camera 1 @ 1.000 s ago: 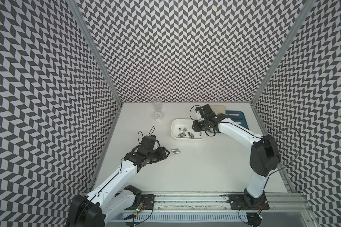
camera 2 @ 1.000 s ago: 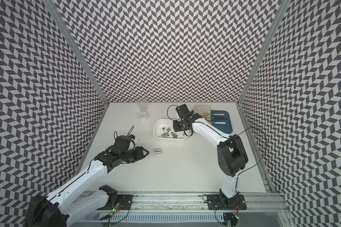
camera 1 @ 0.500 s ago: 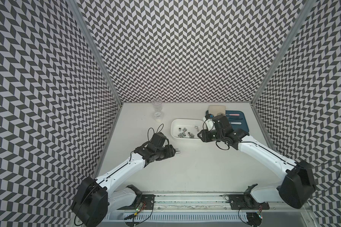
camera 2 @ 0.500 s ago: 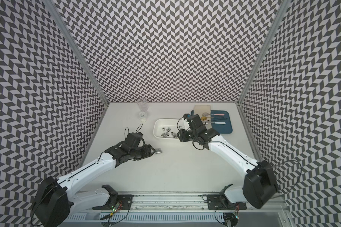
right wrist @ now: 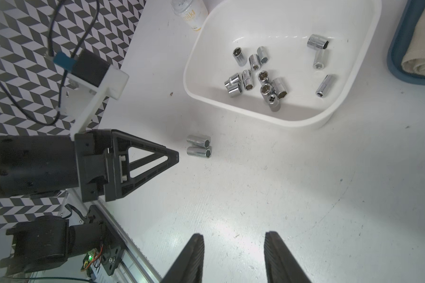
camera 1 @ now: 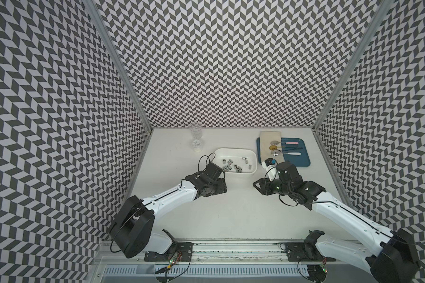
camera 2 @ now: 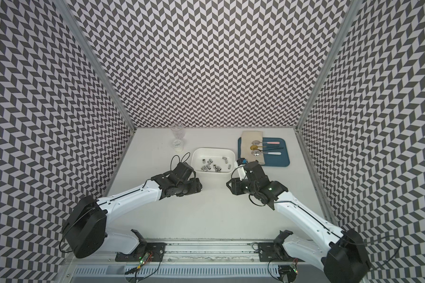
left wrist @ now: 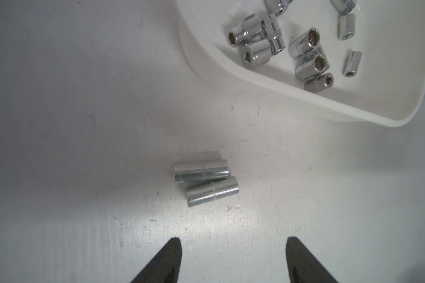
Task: Put the socket on the desktop into the storage box
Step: Pick up the socket head at the center of the board.
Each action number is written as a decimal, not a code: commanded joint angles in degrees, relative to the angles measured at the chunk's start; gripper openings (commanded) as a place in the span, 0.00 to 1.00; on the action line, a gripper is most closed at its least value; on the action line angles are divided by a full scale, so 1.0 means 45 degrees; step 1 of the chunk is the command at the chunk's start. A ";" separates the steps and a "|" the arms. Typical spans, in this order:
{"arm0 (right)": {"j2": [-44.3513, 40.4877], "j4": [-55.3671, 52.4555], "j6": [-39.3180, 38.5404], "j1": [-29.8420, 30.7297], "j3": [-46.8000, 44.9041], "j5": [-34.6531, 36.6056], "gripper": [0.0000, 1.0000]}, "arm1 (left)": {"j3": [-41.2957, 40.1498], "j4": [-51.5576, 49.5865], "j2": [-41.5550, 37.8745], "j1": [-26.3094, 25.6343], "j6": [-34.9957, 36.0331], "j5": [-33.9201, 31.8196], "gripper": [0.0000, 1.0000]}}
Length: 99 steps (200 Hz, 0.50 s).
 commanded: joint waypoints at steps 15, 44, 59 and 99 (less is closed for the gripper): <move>-0.0628 0.0741 0.0179 0.0081 -0.0425 -0.0093 0.45 | 0.0846 -0.0630 0.0894 -0.0474 -0.0447 -0.1385 0.75; -0.0638 0.0800 0.0120 0.0081 -0.0521 -0.0110 0.45 | 0.1268 -0.0967 0.1610 -0.0701 -0.0789 -0.1969 0.75; -0.0667 0.0819 0.0099 0.0079 -0.0577 -0.0118 0.45 | 0.1415 -0.1009 0.1906 -0.0783 -0.0849 -0.2115 0.75; -0.0721 0.0839 0.0022 0.0091 -0.0650 -0.0059 0.45 | 0.1959 -0.1535 0.2860 -0.1057 -0.1161 -0.2872 0.78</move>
